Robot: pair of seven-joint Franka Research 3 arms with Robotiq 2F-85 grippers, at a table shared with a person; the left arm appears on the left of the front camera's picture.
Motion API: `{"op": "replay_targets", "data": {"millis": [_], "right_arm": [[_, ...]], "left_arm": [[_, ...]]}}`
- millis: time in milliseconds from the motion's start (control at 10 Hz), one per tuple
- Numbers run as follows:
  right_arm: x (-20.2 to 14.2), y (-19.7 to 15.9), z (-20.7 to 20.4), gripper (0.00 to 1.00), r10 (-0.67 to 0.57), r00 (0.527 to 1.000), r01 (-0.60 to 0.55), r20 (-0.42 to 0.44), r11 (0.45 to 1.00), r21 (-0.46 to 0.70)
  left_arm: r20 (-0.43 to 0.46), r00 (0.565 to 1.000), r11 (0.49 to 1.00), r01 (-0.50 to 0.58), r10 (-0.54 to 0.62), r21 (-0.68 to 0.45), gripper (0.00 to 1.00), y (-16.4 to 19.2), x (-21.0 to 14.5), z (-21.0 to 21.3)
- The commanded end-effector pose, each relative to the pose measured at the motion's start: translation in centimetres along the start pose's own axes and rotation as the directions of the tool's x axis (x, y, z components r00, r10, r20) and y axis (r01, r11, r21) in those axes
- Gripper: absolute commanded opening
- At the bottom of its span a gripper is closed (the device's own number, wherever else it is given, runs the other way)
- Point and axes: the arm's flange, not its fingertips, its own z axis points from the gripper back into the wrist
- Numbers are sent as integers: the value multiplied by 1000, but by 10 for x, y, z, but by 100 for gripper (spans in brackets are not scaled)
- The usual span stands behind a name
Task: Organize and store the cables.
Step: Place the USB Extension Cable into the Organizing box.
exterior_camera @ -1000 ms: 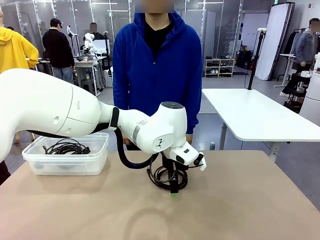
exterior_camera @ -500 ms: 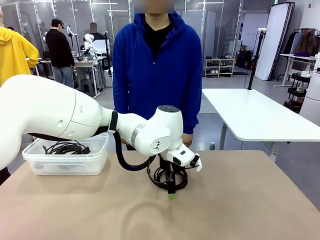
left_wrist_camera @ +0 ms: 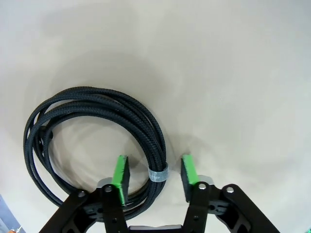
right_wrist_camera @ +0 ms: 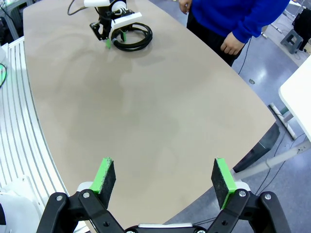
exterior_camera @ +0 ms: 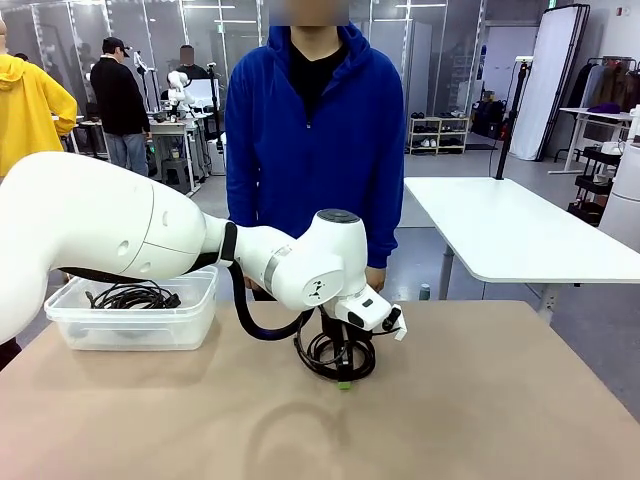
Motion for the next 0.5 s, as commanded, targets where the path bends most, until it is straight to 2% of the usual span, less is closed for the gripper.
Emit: {"op": "replay_targets", "data": {"millis": [0, 100, 400], "right_arm": [[-1, -2, 0, 100, 10, 1000, -10, 13, 1000, -3], [-1, -2, 0, 100, 10, 1000, -10, 13, 1000, -3], [-1, -2, 0, 100, 10, 1000, -10, 13, 1000, -3]], "left_arm": [[16, 1000, 1000, 22, -22, -19, 0, -1, 0, 2], [9, 1000, 999, 25, -25, -19, 3, -1, 1, 3], [-28, 999, 1000, 15, -16, -19, 0, -1, -1, 16]]}}
